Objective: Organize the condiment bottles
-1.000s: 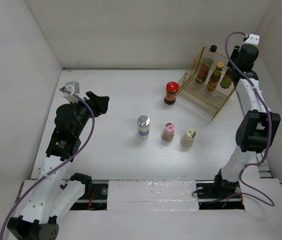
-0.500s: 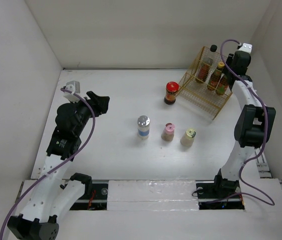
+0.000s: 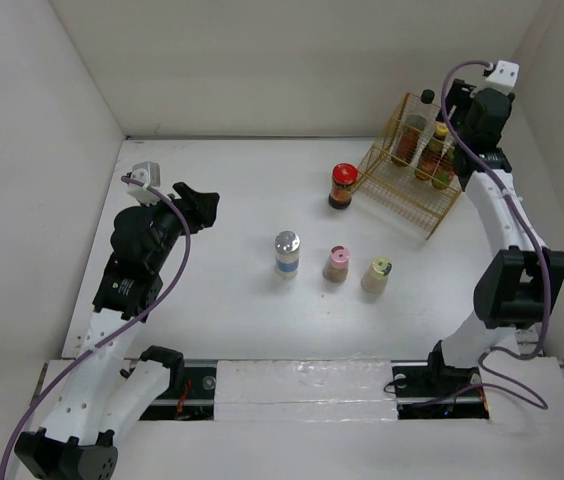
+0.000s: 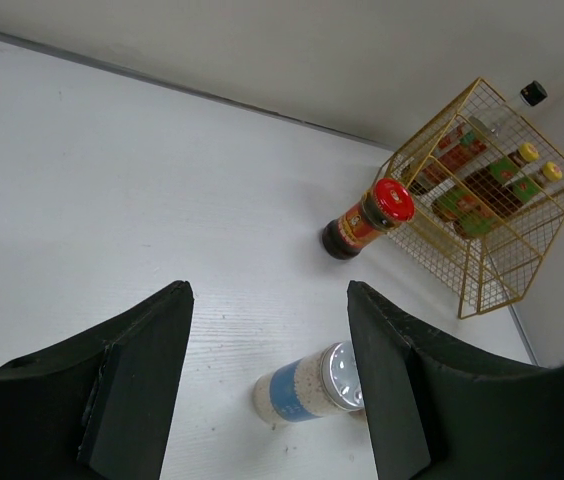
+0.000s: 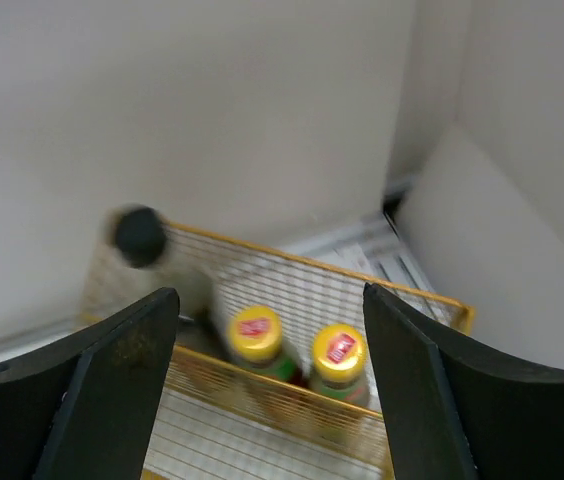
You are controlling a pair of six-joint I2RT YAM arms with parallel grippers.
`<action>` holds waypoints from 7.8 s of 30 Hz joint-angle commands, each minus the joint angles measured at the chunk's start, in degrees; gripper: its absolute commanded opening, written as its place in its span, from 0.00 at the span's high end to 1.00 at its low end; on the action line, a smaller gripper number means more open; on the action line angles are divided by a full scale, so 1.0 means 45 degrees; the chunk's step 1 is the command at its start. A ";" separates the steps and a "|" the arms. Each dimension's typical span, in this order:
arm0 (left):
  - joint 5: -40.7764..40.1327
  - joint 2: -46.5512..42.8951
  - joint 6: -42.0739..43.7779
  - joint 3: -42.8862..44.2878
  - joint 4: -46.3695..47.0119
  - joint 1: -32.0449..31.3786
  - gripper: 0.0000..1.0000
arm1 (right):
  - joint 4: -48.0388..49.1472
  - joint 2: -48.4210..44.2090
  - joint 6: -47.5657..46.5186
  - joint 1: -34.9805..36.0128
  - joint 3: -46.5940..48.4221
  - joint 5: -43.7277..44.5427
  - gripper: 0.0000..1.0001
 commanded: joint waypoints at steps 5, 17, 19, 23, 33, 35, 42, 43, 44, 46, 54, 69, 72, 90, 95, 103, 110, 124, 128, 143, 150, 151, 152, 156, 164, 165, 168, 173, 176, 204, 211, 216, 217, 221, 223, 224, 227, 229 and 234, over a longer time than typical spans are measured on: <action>0.0115 -0.0064 -0.0043 0.0137 0.0575 0.0068 0.41 | 0.1998 -0.1865 -0.0022 0.2349 -0.1546 -0.1261 0.62; 0.0134 -0.0181 -0.0043 0.0020 0.0575 0.0068 0.40 | 0.3153 -0.1028 0.2207 0.5769 -0.5241 -0.1692 0.34; 0.0270 -0.0181 -0.0043 0.0020 0.0575 0.0068 0.40 | 0.2995 -0.0618 0.2442 0.5653 -0.5241 -0.2062 0.25; 0.0271 -0.0181 -0.0043 0.0020 0.0575 0.0068 0.40 | 0.2507 -0.0149 0.2561 0.5652 -0.4889 -0.2202 0.09; 0.0388 0.0053 -0.0043 0.0020 0.0575 0.0068 0.40 | 0.2253 0.1296 0.2249 0.6004 -0.3543 -0.1460 0.12; 0.0388 -0.0083 -0.0043 0.0020 0.0575 0.0068 0.40 | 0.2079 0.1415 0.2132 0.6004 -0.3056 -0.1226 0.12; 0.0388 -0.0083 -0.0043 0.0020 0.0575 0.0068 0.40 | 0.1589 0.2488 0.1760 0.6393 -0.1961 -0.0678 0.10; 0.0388 -0.0083 -0.0043 0.0020 0.0575 0.0068 0.40 | 0.1415 0.2740 0.1644 0.6394 -0.1708 -0.0543 0.10; 0.0272 -0.0083 -0.0043 0.0020 0.0575 0.0068 0.40 | 0.1413 0.2859 0.1643 0.6394 -0.1590 -0.0426 0.10; 0.0271 -0.0083 -0.0043 0.0020 0.0575 0.0068 0.40 | 0.1161 0.3093 0.1527 0.6531 -0.1355 -0.0424 0.13; 0.0290 -0.0083 -0.0043 0.0020 0.0575 0.0068 0.40 | 0.0886 0.3544 0.1291 0.6902 -0.1082 0.0356 0.18; 0.0408 -0.0083 -0.0043 0.0020 0.0575 0.0068 0.40 | 0.3679 -0.0673 0.1272 0.5656 -0.1355 -0.3800 0.53; 0.0290 -0.0083 -0.0043 0.0020 0.0575 0.0068 0.40 | 0.3308 -0.0929 0.1272 0.5127 -0.0808 -0.3803 0.54; 0.0271 -0.0201 -0.0043 0.0020 0.0575 0.0068 0.40 | 0.1179 0.0048 0.0627 0.1434 0.2141 -0.4174 0.56; 0.0271 -0.0201 -0.0043 0.0020 0.0575 0.0068 0.40 | 0.1179 0.0613 0.0315 0.1297 0.2494 -0.4174 0.56; 0.0271 -0.0201 -0.0043 0.0020 0.0575 0.0068 0.40 | 0.3167 0.0770 -0.0037 0.1549 0.0778 -0.3295 0.57; 0.0271 -0.0201 -0.0043 0.0020 0.0575 0.0068 0.40 | 0.4148 0.1061 -0.0174 0.1785 0.0150 -0.2299 0.57; 0.0271 -0.0201 -0.0043 0.0020 0.0575 0.0068 0.40 | 0.4148 0.2255 -0.0037 0.2176 -0.0827 -0.2026 0.56; 0.0271 -0.0201 -0.0043 0.0020 0.0575 0.0068 0.40 | 0.3895 0.2702 0.0100 0.2060 -0.0827 -0.2026 0.53; 0.0408 -0.0201 -0.0043 0.0020 0.0575 0.0068 0.40 | 0.3054 0.1963 0.0920 0.1648 -0.0651 -0.2905 0.10; 0.0408 -0.0201 -0.0043 0.0020 0.0691 0.0068 0.40 | 0.2937 -0.0028 0.0412 0.2446 -0.1196 -0.3177 0.07; 0.0408 -0.0201 -0.0043 0.0020 0.0693 0.0068 0.40 | 0.2937 -0.0495 0.0045 0.2662 -0.1430 -0.3372 0.10; 0.0408 -0.0201 -0.0043 0.0020 0.0693 0.0068 0.40 | 0.2937 -0.0712 -0.0075 0.2877 -0.1567 -0.3606 0.14; 0.0408 -0.0201 -0.0043 0.0020 0.0693 0.0068 0.40 | 0.2800 -0.1630 -0.0213 0.4340 -0.2718 -0.6041 0.79; 0.0818 0.0052 -0.0160 0.0020 0.0810 0.0068 0.40 | 0.1815 -0.2511 -0.1051 0.8696 -0.5124 -0.6346 0.05; 0.0934 0.0053 -0.0160 0.0020 0.0810 0.0068 0.40 | 0.1340 -0.2511 -0.1227 0.9008 -0.5124 -0.5859 0.00; 0.0935 0.0053 -0.0160 0.0020 0.0810 0.0068 0.40 | 0.0323 -0.2628 -0.1228 0.9772 -0.5240 -0.4684 0.00; 0.0935 0.0190 -0.0160 0.0020 0.0810 0.0068 0.39 | -0.0149 -0.2472 -0.1111 1.0046 -0.5670 -0.4914 0.00; 0.0935 0.0190 -0.0160 0.0020 0.0810 0.0068 0.39 | -0.0675 -0.1948 -0.1111 1.0631 -0.5418 -0.5249 0.00; 0.1072 -0.0043 -0.0160 0.0020 0.0810 0.0068 0.39 | 0.1784 -0.4482 -0.0291 0.9425 -0.4619 -0.1655 0.65; 0.1189 -0.0161 -0.0160 -0.0097 0.0810 0.0068 0.39 | 0.0847 -0.4757 -0.0545 0.5696 -0.3290 -0.1167 0.63; 0.1189 -0.0163 -0.0160 -0.0097 0.0810 0.0068 0.39 | -0.0342 -0.3977 -0.0545 0.3198 -0.2040 -0.1885 0.64; 0.1189 -0.0162 -0.0160 -0.0097 0.0810 0.0068 0.39 | -0.0480 -0.3686 -0.0545 0.2921 -0.1709 -0.1889 0.66; 0.1189 -0.0279 -0.0160 -0.0097 0.0810 0.0068 0.39 | -0.0598 -0.3391 -0.0409 0.1826 -0.1452 -0.2045 0.67; 0.1189 -0.0142 -0.0160 -0.0097 0.0810 0.0068 0.39 | -0.0598 -0.3235 -0.0408 0.1320 -0.1334 -0.2045 0.68; 0.1189 -0.0142 -0.0160 -0.0097 0.0810 0.0068 0.39 | -0.0598 -0.3098 -0.0408 0.1181 -0.1064 -0.2045 0.68; 0.1189 -0.0142 -0.0160 -0.0097 0.0810 0.0068 0.39 | -0.0598 -0.2493 -0.0408 0.0810 -0.0770 -0.2397 0.68; 0.1189 -0.0142 -0.0160 -0.0097 0.0810 0.0068 0.39 | -0.0598 -0.2102 -0.0291 0.0652 -0.0631 -0.2397 0.68; 0.1073 -0.0142 -0.0160 -0.0097 0.0810 0.0068 0.39 | -0.0325 -0.1477 -0.0174 0.0398 -0.0631 -0.2397 0.68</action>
